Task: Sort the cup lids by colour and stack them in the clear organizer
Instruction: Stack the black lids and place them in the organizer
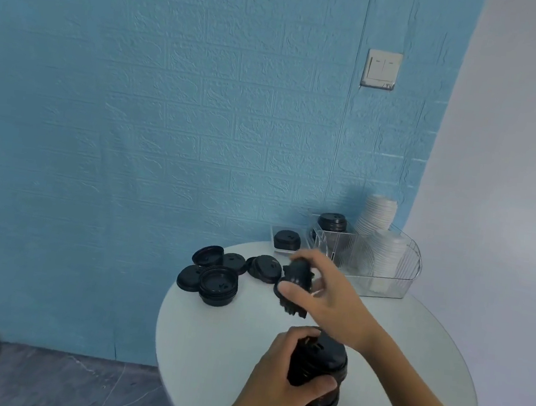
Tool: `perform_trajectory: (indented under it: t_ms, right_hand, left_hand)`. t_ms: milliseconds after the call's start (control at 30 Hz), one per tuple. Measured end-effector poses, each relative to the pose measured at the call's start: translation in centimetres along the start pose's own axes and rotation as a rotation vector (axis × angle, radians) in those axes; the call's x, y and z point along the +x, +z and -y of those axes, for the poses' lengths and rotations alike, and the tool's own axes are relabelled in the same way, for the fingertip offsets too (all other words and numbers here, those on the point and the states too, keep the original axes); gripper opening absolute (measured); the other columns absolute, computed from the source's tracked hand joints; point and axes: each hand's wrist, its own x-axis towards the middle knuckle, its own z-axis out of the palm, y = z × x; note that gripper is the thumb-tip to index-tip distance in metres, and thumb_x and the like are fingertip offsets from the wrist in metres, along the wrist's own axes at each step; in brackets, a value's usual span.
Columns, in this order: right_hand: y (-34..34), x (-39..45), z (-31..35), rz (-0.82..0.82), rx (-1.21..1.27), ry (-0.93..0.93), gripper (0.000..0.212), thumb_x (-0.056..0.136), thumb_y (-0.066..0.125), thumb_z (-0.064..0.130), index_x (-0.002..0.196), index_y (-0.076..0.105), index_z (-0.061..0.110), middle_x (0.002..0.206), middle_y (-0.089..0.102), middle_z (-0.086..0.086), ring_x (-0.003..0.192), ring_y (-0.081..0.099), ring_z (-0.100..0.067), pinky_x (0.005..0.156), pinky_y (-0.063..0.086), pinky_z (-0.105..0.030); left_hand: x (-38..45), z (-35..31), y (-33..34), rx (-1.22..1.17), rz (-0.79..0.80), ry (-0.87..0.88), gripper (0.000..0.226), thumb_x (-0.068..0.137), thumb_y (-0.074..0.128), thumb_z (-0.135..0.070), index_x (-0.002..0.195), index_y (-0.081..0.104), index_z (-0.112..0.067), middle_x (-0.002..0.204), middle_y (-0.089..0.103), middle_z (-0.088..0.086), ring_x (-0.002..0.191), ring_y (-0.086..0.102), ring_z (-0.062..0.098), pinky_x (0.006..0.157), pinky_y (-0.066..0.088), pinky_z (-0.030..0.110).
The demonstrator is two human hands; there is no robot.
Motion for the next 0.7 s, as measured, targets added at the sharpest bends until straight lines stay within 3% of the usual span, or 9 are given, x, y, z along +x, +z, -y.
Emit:
perform_trajectory:
  t_ms: [100, 200, 300, 400, 567, 700]
  right_hand:
    - [-0.7, -2.2, -1.6, -0.122, 0.268, 0.056, 0.049, 0.083, 0.076, 0.031, 0.120, 0.048, 0.016, 0.100, 0.069, -0.006, 0.079, 0.075, -0.028, 0.071, 0.060, -0.033]
    - [-0.6, -3.9, -3.7, -0.280, 0.348, 0.097, 0.055, 0.081, 0.084, 0.033, 0.113, 0.044, 0.013, 0.104, 0.067, -0.005, 0.089, 0.072, -0.021, 0.077, 0.059, -0.028]
    - [-0.2, -5.1, -5.3, -0.353, 0.420, 0.128, 0.056, 0.074, 0.080, 0.035, 0.109, 0.042, 0.014, 0.111, 0.070, -0.007, 0.098, 0.072, -0.023, 0.079, 0.060, -0.028]
    - [0.5, -6.0, -6.2, -0.357, 0.489, 0.136, 0.051, 0.076, 0.077, 0.021, 0.109, 0.041, 0.010, 0.115, 0.072, -0.010, 0.099, 0.074, -0.027, 0.075, 0.060, -0.030]
    - [1.3, -6.8, -6.4, -0.339, 0.435, 0.126, 0.065, 0.067, 0.081, 0.042, 0.121, 0.057, 0.016, 0.117, 0.073, -0.003, 0.103, 0.073, -0.024, 0.084, 0.060, -0.030]
    - [1.5, -7.3, -6.6, -0.249, 0.363, 0.143, 0.066, 0.064, 0.086, 0.044, 0.124, 0.068, 0.021, 0.117, 0.073, 0.004, 0.109, 0.070, -0.017, 0.092, 0.057, -0.028]
  left_hand:
    - [0.0, 1.1, 0.3, -0.050, -0.016, 0.068, 0.058, 0.074, 0.073, -0.059, 0.122, 0.040, -0.066, 0.128, 0.052, -0.027, 0.119, 0.053, -0.006, 0.101, 0.045, 0.019]
    - [-0.2, 0.2, 0.6, -0.071, -0.030, 0.038, 0.060, 0.075, 0.071, -0.060, 0.123, 0.037, -0.064, 0.129, 0.052, -0.026, 0.120, 0.053, -0.004, 0.103, 0.046, 0.025]
    - [0.0, 1.1, 0.5, -0.122, -0.032, 0.018, 0.062, 0.075, 0.073, -0.057, 0.124, 0.036, -0.060, 0.127, 0.056, -0.023, 0.118, 0.057, -0.002, 0.103, 0.049, 0.028]
    - [0.0, 0.9, 0.3, -0.165, -0.026, 0.004, 0.063, 0.074, 0.076, -0.055, 0.122, 0.036, -0.059, 0.125, 0.062, -0.020, 0.115, 0.061, -0.002, 0.101, 0.051, 0.028]
    - [0.1, 1.3, 0.4, -0.181, -0.042, 0.008, 0.061, 0.074, 0.077, -0.057, 0.119, 0.035, -0.060, 0.119, 0.063, -0.022, 0.112, 0.062, -0.001, 0.099, 0.053, 0.030]
    - [0.0, 1.3, 0.5, -0.197, -0.069, 0.007, 0.070, 0.074, 0.077, -0.060, 0.123, 0.028, -0.062, 0.119, 0.058, -0.035, 0.112, 0.063, -0.002, 0.098, 0.054, 0.030]
